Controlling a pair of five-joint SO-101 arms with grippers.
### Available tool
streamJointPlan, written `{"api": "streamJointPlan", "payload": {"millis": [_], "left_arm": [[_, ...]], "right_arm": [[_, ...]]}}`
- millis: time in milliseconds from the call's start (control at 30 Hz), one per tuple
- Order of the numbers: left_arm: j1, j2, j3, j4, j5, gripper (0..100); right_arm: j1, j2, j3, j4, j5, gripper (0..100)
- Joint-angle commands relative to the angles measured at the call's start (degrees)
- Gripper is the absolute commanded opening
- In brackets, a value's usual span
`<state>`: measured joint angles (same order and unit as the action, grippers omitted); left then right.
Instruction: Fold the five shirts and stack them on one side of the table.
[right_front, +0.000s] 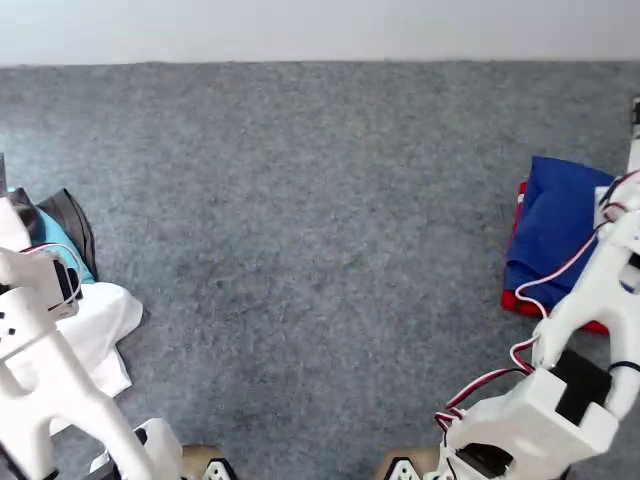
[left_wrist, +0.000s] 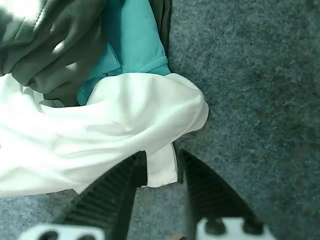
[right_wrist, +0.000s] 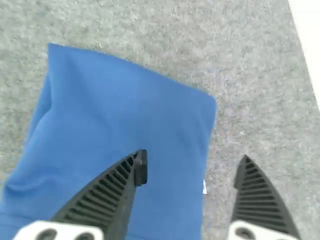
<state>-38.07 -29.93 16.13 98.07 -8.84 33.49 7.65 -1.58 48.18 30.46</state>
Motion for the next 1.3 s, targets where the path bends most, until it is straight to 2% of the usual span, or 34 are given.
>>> {"api": "streamJointPlan", "payload": {"millis": [0,133,200,300,500,733,967,1267], "left_arm": [[0.09,-1.49,-0.75,0.26,0.09,11],[0.09,-1.49,-0.75,0.35,0.09,11],[0.09,-1.49,-0.75,0.88,0.09,11],[0.09,-1.49,-0.75,1.85,0.09,11],[0.09,-1.49,-0.75,1.93,0.09,11],[0.09,-1.49,-0.75,1.93,0.09,11],[0.09,-1.49,-0.75,1.93,0.09,11],[0.09,-1.49,-0.75,1.93,0.09,11]], "right_arm": [[-1.63,-0.40,-6.24,8.31,0.44,17.3],[-4.44,0.48,-5.71,12.70,0.79,0.0],[-5.05,1.71,-4.31,12.88,0.79,3.8],[-5.76,4.53,-3.25,12.53,0.62,0.8],[-8.22,11.74,-2.99,13.85,0.44,0.9],[-8.92,15.08,-3.34,25.54,0.62,0.9],[-8.92,10.07,-8.00,35.82,0.62,0.9],[-8.75,-1.98,-10.11,39.87,0.70,0.9]]}}
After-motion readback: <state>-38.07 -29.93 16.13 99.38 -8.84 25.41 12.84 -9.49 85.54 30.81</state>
